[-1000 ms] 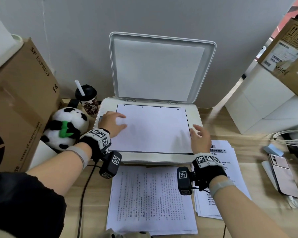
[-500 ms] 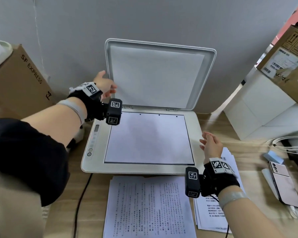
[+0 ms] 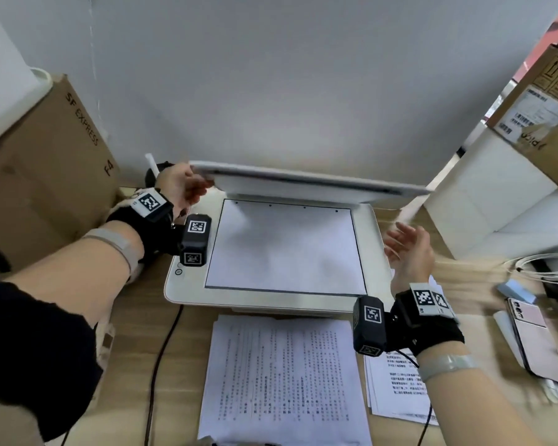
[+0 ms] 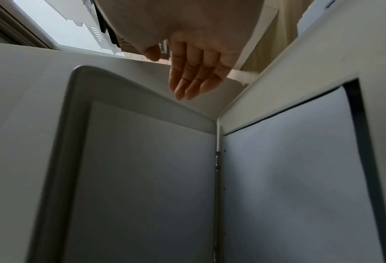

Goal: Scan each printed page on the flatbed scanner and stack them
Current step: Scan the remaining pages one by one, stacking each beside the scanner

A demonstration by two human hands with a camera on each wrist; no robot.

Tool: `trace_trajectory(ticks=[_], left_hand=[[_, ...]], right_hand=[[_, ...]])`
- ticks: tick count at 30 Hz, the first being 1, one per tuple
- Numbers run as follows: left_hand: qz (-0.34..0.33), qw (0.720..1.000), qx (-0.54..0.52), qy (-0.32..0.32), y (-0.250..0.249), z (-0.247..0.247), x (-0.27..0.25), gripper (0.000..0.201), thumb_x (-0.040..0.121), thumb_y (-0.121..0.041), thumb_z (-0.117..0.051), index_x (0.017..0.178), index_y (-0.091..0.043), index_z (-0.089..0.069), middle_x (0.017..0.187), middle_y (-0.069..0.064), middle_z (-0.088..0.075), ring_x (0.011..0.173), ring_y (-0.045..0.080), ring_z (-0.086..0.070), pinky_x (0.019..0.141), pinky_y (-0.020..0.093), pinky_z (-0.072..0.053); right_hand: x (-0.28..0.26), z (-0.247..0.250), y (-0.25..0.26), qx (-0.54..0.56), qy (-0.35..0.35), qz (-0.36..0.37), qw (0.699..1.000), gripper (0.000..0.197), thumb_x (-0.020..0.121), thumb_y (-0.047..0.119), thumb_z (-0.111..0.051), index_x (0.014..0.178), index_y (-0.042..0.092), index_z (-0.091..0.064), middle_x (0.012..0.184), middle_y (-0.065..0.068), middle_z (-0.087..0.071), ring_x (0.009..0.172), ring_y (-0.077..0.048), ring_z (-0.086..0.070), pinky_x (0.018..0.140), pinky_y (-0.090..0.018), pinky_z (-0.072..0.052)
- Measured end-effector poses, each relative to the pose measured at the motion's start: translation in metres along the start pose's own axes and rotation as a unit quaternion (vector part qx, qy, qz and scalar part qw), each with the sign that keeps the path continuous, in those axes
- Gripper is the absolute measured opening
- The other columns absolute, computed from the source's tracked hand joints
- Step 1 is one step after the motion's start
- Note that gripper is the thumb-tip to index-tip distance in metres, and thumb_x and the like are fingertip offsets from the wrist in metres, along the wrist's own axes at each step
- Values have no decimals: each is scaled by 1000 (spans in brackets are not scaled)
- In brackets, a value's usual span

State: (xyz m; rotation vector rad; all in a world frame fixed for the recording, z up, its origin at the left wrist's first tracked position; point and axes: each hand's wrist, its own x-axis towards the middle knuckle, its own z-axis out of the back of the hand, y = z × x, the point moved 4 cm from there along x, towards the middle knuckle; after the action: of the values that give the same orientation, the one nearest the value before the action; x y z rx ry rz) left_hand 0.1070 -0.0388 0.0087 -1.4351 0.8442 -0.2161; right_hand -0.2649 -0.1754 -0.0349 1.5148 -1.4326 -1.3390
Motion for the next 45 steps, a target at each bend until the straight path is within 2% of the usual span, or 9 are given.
trace_trajectory(ticks=[6, 10, 16, 21, 25, 36, 39, 42, 45], left_hand=[[27, 998, 64, -4, 49, 26, -7, 29, 89, -10, -34, 74, -17, -58, 38, -7, -50, 48, 12, -42, 43, 15, -26], [52, 995, 67, -50, 64, 49, -8, 25, 97, -12, -32, 80, -14, -51, 40, -3, -59, 27, 2, -45, 32, 10, -30], [19, 961, 247, -122, 85, 84, -8, 34, 95, -15, -47, 63, -24, -44, 82, 7, -52, 57, 10, -40, 57, 20, -34], [55, 958, 262, -106, 100, 69, -13, 28, 90, -24, -57, 65, -11, -55, 106, 19, -64, 89, 29, -60, 80, 33, -46], [46, 950, 281, -128, 102, 61, -15, 30, 90, -26, -60, 103, 0, -68, 98, 21, -63, 84, 28, -57, 73, 31, -42], [19, 953, 278, -122, 104, 66, -15, 36, 86, -30, -66, 55, -17, -54, 45, -2, -53, 56, 23, -51, 60, 25, -44], [-15, 950, 286, -124, 110, 65, -18, 27, 89, -29, -60, 88, -4, -72, 67, 12, -65, 65, 28, -59, 71, 33, -51], [-38, 938, 307, -156, 120, 63, -25, 26, 93, -21, -49, 87, -1, -65, 87, 23, -62, 77, 32, -55, 71, 33, -42], [-39, 922, 315, -220, 127, 64, -37, 34, 94, -19, -43, 112, 2, -61, 113, 27, -60, 101, 43, -55, 83, 41, -43]], right_hand=[[-24, 7, 7, 1, -49, 19, 999, 35, 97, 39, -39, 77, 17, -57, 52, 5, -60, 42, -7, -55, 49, -23, -40], [-38, 23, 0, -166, -81, 65, 981, 31, 91, 21, -48, 60, 23, -46, 56, 1, -46, 50, -10, -45, 59, -30, -35], [-36, 50, -28, -345, -71, 63, 934, 25, 89, 22, -49, 75, 5, -60, 64, -7, -45, 73, -23, -41, 65, -27, -31], [-27, 64, -47, -391, -94, 59, 914, 22, 87, 23, -45, 79, 14, -64, 76, -8, -56, 76, -29, -49, 69, -27, -37], [-19, 69, -51, -410, -126, 33, 903, 23, 84, 21, -42, 85, 15, -64, 88, -10, -61, 95, -34, -53, 78, -37, -41], [-12, 67, -66, -381, -86, -21, 921, 11, 91, 24, -37, 90, 18, -46, 89, -9, -47, 83, -28, -43, 75, -33, -33], [-15, 70, -62, -372, -80, -31, 924, 31, 97, 23, -34, 117, 10, -54, 108, -15, -56, 104, -34, -52, 86, -36, -37], [-20, 74, -62, -381, -68, -26, 922, 37, 100, 19, -32, 126, 9, -55, 126, -16, -57, 116, -35, -50, 94, -37, -37], [-24, 78, -68, -380, -56, -28, 923, 35, 100, 17, -33, 128, 8, -53, 129, -17, -56, 117, -35, -50, 96, -36, -38]])
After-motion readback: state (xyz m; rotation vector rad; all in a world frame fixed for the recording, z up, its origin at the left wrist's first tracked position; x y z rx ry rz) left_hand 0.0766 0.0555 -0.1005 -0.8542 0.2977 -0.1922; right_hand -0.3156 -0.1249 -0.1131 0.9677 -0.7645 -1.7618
